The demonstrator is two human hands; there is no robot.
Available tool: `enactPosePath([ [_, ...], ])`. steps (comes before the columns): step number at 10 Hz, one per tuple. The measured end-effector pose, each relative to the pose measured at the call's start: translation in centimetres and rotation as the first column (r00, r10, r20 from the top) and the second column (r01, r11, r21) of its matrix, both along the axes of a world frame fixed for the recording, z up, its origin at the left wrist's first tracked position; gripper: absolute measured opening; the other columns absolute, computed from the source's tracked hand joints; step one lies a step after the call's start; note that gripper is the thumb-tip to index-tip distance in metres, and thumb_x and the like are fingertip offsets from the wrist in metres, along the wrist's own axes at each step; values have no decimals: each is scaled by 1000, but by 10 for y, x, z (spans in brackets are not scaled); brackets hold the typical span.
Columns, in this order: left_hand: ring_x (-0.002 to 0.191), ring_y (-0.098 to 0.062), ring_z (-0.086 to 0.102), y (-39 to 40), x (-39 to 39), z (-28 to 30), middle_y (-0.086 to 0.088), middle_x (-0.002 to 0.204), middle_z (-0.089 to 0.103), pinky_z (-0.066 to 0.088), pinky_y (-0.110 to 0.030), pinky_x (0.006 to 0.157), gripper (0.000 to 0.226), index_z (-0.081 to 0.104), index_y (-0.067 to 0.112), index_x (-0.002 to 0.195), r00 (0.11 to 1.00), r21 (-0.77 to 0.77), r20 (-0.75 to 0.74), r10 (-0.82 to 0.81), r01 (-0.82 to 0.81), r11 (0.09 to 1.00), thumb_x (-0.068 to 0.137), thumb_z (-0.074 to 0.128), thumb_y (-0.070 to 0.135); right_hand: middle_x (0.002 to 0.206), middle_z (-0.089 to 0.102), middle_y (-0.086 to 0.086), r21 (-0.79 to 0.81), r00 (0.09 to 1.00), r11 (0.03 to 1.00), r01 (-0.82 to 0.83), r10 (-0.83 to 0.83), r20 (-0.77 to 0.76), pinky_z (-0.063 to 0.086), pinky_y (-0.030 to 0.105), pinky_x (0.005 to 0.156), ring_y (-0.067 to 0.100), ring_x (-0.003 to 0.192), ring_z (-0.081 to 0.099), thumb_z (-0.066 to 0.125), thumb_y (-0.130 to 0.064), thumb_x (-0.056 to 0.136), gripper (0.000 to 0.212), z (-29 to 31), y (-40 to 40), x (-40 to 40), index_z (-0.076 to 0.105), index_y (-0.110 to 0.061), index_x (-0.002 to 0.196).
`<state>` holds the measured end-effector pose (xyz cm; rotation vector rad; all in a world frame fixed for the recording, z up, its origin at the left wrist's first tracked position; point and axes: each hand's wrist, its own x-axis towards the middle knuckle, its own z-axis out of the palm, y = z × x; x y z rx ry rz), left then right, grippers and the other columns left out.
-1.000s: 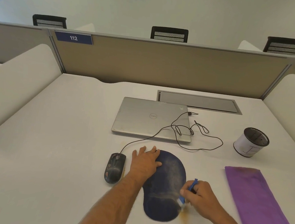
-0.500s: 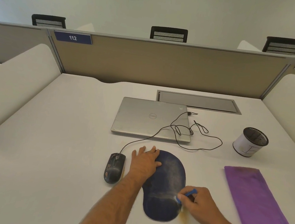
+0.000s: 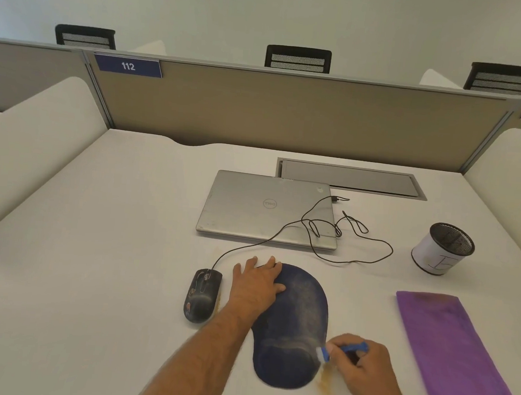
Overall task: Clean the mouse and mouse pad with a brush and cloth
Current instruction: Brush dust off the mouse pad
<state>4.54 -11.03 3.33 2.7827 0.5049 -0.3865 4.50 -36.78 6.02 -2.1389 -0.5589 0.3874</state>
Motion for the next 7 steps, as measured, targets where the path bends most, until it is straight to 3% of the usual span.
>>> enactPosePath([
  [1, 152, -27, 8, -1, -1, 1, 9, 166, 15, 8, -56, 121, 59, 16, 34, 159, 1000, 1, 1, 4, -4, 1000, 106, 37, 49, 65, 69, -13, 21, 999, 999, -46, 46, 10, 46, 13, 56, 7, 60, 62, 71, -13, 81, 19, 3, 3, -8, 73, -28, 69],
  [2, 152, -27, 8, -1, -1, 1, 10, 166, 15, 7, -56, 121, 59, 16, 34, 159, 1000, -3, -1, 4, -4, 1000, 106, 37, 49, 62, 69, -9, -73, 978, 981, -180, 170, -120, 46, 16, 56, 7, 57, 60, 71, -13, 80, 22, 1, 0, -14, 73, -28, 63],
  [3, 152, -27, 8, -1, -1, 2, 9, 166, 15, 7, -56, 121, 59, 16, 33, 159, 1000, -3, 1, 4, -4, 1000, 106, 37, 48, 63, 69, -9, -48, 992, 995, -92, 88, -94, 49, 22, 58, 9, 60, 62, 71, -10, 79, 24, 2, -3, -3, 73, -28, 64],
  [4, 152, -28, 8, -1, -1, 2, 9, 166, 15, 7, -56, 121, 59, 17, 33, 159, 1000, -7, 6, 4, -4, 1000, 106, 37, 48, 67, 69, -16, 0, 997, 999, 49, -49, 54, 49, 18, 59, 6, 67, 64, 71, -13, 81, 19, 7, 2, 9, 73, -29, 70],
  [5, 152, -28, 9, -1, -1, 2, 8, 166, 16, 7, -56, 121, 59, 17, 34, 159, 1000, -9, 9, 5, -5, 1000, 106, 38, 48, 72, 69, -22, 12, 991, 998, 56, -57, 125, 50, 9, 64, 0, 78, 64, 70, -20, 83, 12, 10, 8, 19, 72, -31, 80],
  [6, 152, -27, 9, -1, -1, 2, 8, 166, 16, 8, -56, 121, 59, 17, 34, 159, 1000, -11, 6, 9, -9, 1000, 106, 38, 49, 83, 68, -24, -138, 990, 986, -97, 110, 93, 52, 10, 72, -2, 84, 63, 67, -28, 85, 13, 2, 12, 22, 68, -41, 86],
  [7, 152, -27, 9, -1, -1, 2, 8, 166, 16, 8, -56, 121, 59, 17, 33, 159, 1000, -5, 4, 6, -6, 1000, 106, 38, 49, 72, 70, -16, -184, 977, 959, -215, 212, -36, 52, 17, 65, 5, 73, 64, 68, -27, 84, 12, -1, 9, 9, 73, -33, 74],
])
